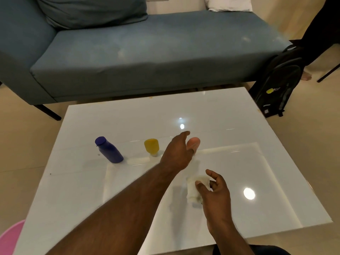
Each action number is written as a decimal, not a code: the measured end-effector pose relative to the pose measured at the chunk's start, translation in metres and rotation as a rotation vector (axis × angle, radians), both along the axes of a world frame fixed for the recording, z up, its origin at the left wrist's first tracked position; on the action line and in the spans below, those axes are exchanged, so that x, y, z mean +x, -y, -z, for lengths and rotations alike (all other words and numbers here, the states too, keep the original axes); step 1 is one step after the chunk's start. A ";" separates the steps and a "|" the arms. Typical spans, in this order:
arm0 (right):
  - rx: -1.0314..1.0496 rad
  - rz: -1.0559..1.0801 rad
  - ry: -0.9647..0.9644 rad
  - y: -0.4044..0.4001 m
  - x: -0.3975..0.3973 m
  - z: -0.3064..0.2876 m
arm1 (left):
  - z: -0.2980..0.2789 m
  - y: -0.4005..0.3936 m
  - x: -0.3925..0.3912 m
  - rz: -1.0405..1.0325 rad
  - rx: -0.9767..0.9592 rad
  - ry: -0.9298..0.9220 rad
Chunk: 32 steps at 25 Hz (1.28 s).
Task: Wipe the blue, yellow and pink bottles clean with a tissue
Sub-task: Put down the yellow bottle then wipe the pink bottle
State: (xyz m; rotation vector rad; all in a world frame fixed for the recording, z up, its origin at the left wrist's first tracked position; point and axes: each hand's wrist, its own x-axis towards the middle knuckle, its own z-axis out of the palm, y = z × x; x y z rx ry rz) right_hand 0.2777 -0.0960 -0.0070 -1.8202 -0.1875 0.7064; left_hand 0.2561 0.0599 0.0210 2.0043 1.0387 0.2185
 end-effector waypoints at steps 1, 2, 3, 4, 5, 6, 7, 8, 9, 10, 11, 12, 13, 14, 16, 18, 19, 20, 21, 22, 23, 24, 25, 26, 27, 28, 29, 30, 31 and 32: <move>-0.014 0.000 0.023 0.000 0.001 0.000 | 0.000 -0.002 0.006 0.018 0.013 -0.017; -0.024 0.001 0.044 -0.001 0.002 0.001 | 0.000 -0.004 0.011 0.030 0.015 -0.028; -0.023 0.003 0.066 0.000 0.002 0.001 | 0.002 -0.005 0.015 0.040 0.018 -0.035; -0.012 0.004 0.084 0.000 0.002 0.001 | 0.003 -0.005 0.018 0.053 0.033 -0.046; 0.000 0.008 0.093 0.000 0.002 0.001 | 0.004 -0.006 0.020 0.068 0.060 -0.056; 0.006 0.017 0.089 0.000 0.002 0.000 | 0.002 -0.006 0.020 0.075 0.085 -0.057; 0.012 0.029 0.076 0.000 0.003 0.000 | 0.001 -0.008 0.019 0.070 0.098 -0.041; 0.020 0.042 0.060 0.000 0.003 0.000 | -0.002 -0.009 0.015 0.057 0.092 -0.011; 0.033 0.053 0.047 0.000 0.003 -0.002 | -0.005 -0.010 0.007 0.043 0.067 0.030; 0.051 0.057 0.034 0.001 0.003 -0.005 | -0.010 -0.010 -0.004 0.027 0.013 0.084; 0.077 0.058 0.017 0.001 0.003 -0.008 | -0.014 -0.009 -0.019 -0.008 -0.087 0.154; 0.107 0.053 -0.007 0.001 0.002 -0.014 | -0.019 -0.006 -0.035 -0.075 -0.242 0.236; 0.140 0.046 -0.036 0.001 0.002 -0.019 | -0.025 0.000 -0.053 -0.168 -0.431 0.316; 0.172 0.039 -0.073 0.001 -0.001 -0.025 | -0.031 0.007 -0.073 -0.267 -0.620 0.377; 0.222 0.009 -0.154 0.005 -0.011 -0.036 | -0.038 0.024 -0.112 -0.423 -0.899 0.463; 0.243 -0.049 -0.188 0.010 -0.027 -0.048 | -0.047 0.042 -0.148 -0.524 -1.036 0.488; 0.242 -0.077 -0.197 0.012 -0.035 -0.054 | -0.051 0.049 -0.164 -0.568 -1.082 0.486; 0.242 -0.097 -0.204 0.014 -0.043 -0.060 | -0.053 0.056 -0.180 -0.605 -1.125 0.495; 0.249 -0.112 -0.212 0.015 -0.049 -0.066 | -0.054 0.062 -0.192 -0.630 -1.166 0.529; 0.265 -0.135 -0.211 0.017 -0.058 -0.075 | -0.056 0.067 -0.206 -0.640 -1.201 0.586; 0.278 -0.164 -0.183 0.018 -0.066 -0.084 | -0.058 0.072 -0.216 -0.633 -1.228 0.642; 0.284 -0.202 -0.129 0.020 -0.075 -0.093 | -0.061 0.079 -0.225 -0.622 -1.244 0.682; 0.289 -0.252 -0.069 0.022 -0.085 -0.104 | -0.065 0.085 -0.231 -0.605 -1.253 0.710; 0.297 -0.306 -0.016 0.024 -0.098 -0.114 | -0.069 0.092 -0.236 -0.581 -1.253 0.732; 0.304 -0.362 0.028 0.024 -0.111 -0.122 | -0.073 0.099 -0.240 -0.561 -1.248 0.753; 0.298 -0.411 0.080 0.025 -0.123 -0.128 | -0.077 0.106 -0.242 -0.553 -1.236 0.769; 0.279 -0.444 0.158 0.024 -0.133 -0.133 | -0.080 0.113 -0.244 -0.556 -1.223 0.785; 0.249 -0.462 0.256 0.023 -0.142 -0.136 | -0.082 0.120 -0.247 -0.562 -1.211 0.808; 0.219 -0.469 0.352 0.023 -0.148 -0.138 | -0.084 0.125 -0.250 -0.569 -1.202 0.832; 0.196 -0.476 0.439 0.023 -0.151 -0.140 | -0.085 0.131 -0.253 -0.576 -1.195 0.847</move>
